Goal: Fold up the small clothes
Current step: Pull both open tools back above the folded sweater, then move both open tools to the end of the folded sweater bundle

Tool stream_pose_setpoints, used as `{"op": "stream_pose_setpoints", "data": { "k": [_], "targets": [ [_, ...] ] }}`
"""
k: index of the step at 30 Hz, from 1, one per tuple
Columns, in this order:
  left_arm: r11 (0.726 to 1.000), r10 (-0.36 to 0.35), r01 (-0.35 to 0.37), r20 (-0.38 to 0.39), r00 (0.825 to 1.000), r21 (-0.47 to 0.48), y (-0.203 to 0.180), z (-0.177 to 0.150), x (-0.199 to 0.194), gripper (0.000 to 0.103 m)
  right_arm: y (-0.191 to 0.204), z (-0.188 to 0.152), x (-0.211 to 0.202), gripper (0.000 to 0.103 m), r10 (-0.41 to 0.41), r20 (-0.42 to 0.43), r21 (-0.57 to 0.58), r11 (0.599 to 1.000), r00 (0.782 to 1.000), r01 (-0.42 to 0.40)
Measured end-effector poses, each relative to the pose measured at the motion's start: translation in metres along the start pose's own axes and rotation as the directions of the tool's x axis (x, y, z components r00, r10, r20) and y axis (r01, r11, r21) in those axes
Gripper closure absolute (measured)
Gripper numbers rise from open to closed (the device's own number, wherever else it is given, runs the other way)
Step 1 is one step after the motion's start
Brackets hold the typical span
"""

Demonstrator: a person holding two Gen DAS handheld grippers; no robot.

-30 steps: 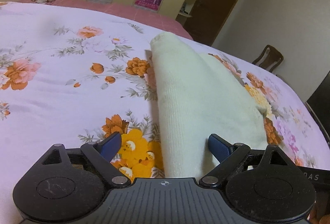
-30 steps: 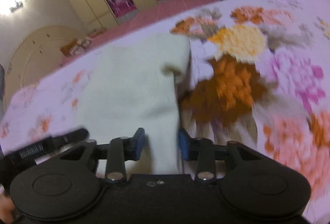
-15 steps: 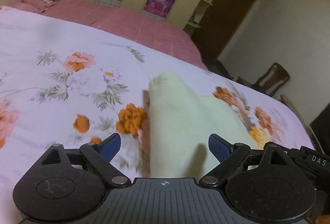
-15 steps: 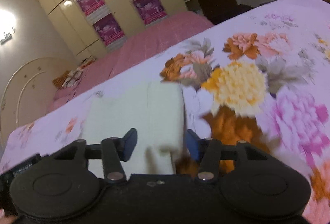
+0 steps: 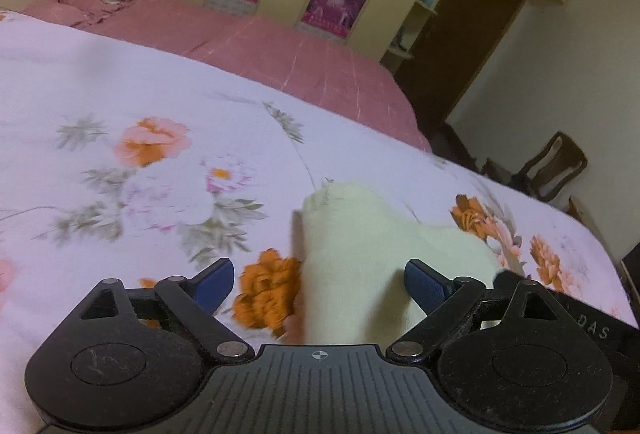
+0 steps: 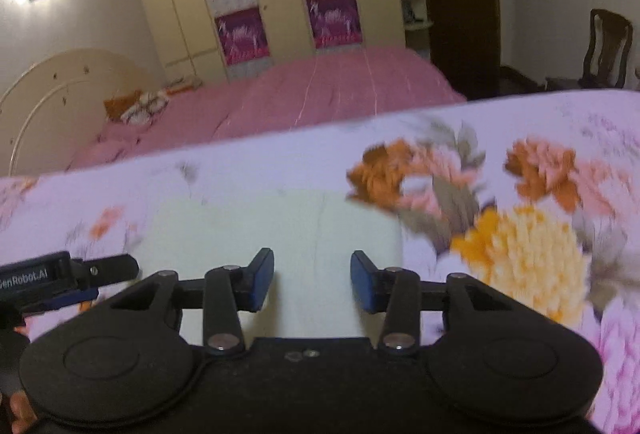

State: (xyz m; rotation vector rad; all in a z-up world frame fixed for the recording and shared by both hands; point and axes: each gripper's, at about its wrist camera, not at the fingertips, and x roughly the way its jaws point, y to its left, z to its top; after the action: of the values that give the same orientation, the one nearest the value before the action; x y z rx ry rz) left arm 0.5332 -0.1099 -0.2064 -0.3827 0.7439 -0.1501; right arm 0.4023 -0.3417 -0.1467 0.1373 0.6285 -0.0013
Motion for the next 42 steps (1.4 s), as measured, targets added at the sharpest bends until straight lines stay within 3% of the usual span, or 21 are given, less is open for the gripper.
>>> {"op": "stream_pose_setpoints", "data": {
  "k": [2, 4, 9, 13, 28, 31, 35, 42],
  "targets": [
    [1.000, 0.024, -0.024, -0.035, 0.999, 0.016, -0.001, -0.001, 0.014, 0.011, 0.006, 0.004, 0.013, 0.059, 0.002, -0.007, -0.003, 1.000, 1.000, -0.002],
    [0.999, 0.028, -0.027, -0.024, 0.999, 0.044, -0.003, -0.003, 0.017, 0.011, 0.008, -0.001, 0.032, 0.058, -0.010, -0.085, -0.030, 1.000, 0.996, 0.008],
    [0.998, 0.032, -0.030, -0.025, 0.999, 0.061, -0.005, -0.002, 0.014, 0.011, 0.009, -0.006, 0.032, 0.056, -0.028, -0.076, -0.068, 0.997, 0.997, 0.022],
    [0.996, 0.043, -0.041, -0.023, 0.999, 0.076, -0.007, -0.001, 0.010, 0.011, 0.010, -0.005, 0.017, 0.046, -0.025, -0.064, -0.045, 0.999, 0.998, 0.022],
    [0.987, 0.004, 0.004, -0.045, 0.999, 0.163, -0.020, -0.021, -0.024, 0.011, 0.015, -0.031, -0.035, 0.046, -0.041, -0.037, -0.077, 0.996, 0.998, 0.038],
    [0.981, -0.001, 0.017, -0.081, 0.997, 0.192, -0.023, -0.034, -0.022, 0.012, 0.017, -0.044, -0.034, 0.046, -0.051, -0.066, -0.092, 0.995, 0.996, 0.045],
    [0.987, -0.006, 0.021, -0.091, 0.996, 0.157, -0.020, -0.034, -0.030, 0.012, 0.014, -0.045, -0.031, 0.046, -0.058, -0.097, -0.063, 0.997, 0.994, 0.052],
    [0.980, -0.041, 0.060, -0.105, 0.994, 0.191, -0.011, -0.054, -0.064, 0.011, 0.023, -0.058, -0.077, 0.048, -0.047, -0.055, -0.089, 0.995, 0.997, 0.042]
  ]
}}
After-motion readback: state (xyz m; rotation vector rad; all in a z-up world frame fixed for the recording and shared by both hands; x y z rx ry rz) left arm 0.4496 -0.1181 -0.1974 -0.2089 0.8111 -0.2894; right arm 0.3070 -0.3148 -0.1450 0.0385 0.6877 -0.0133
